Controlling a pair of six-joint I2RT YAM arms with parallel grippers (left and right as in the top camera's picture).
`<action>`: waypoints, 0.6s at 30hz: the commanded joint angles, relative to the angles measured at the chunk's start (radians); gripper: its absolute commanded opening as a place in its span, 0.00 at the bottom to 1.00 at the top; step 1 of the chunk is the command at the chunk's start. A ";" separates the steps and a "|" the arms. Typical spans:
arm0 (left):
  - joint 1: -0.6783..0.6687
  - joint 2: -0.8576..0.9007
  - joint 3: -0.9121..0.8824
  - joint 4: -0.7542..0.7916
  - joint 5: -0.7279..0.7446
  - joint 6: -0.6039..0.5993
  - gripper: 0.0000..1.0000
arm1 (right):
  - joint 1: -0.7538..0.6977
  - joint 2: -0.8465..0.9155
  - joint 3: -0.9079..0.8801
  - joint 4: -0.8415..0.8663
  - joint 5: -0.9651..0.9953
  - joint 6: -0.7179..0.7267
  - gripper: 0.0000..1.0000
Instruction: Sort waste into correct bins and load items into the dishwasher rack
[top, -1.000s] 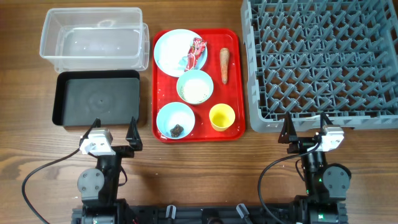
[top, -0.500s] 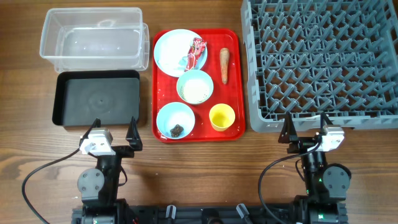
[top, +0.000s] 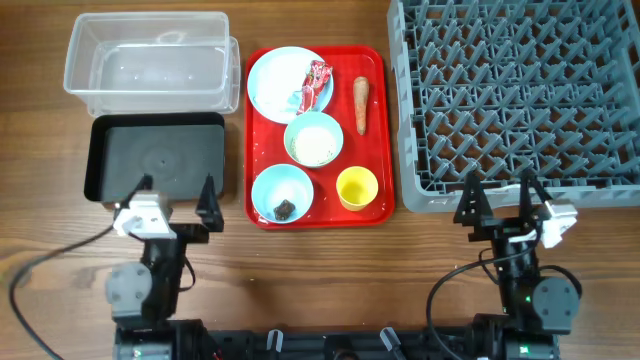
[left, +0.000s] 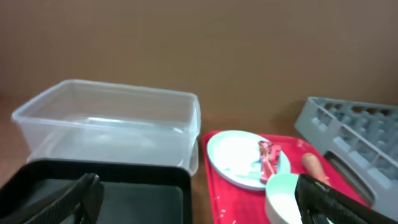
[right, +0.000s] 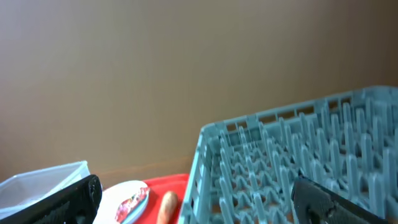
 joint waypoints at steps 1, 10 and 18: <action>-0.005 0.253 0.222 0.004 0.075 0.040 1.00 | 0.006 0.150 0.140 0.003 -0.051 -0.125 1.00; -0.159 1.219 1.131 -0.297 0.218 0.092 1.00 | 0.006 0.936 0.943 -0.613 -0.112 -0.173 1.00; -0.328 1.820 1.677 -0.614 0.112 0.085 1.00 | 0.006 1.158 1.091 -0.820 -0.167 -0.061 1.00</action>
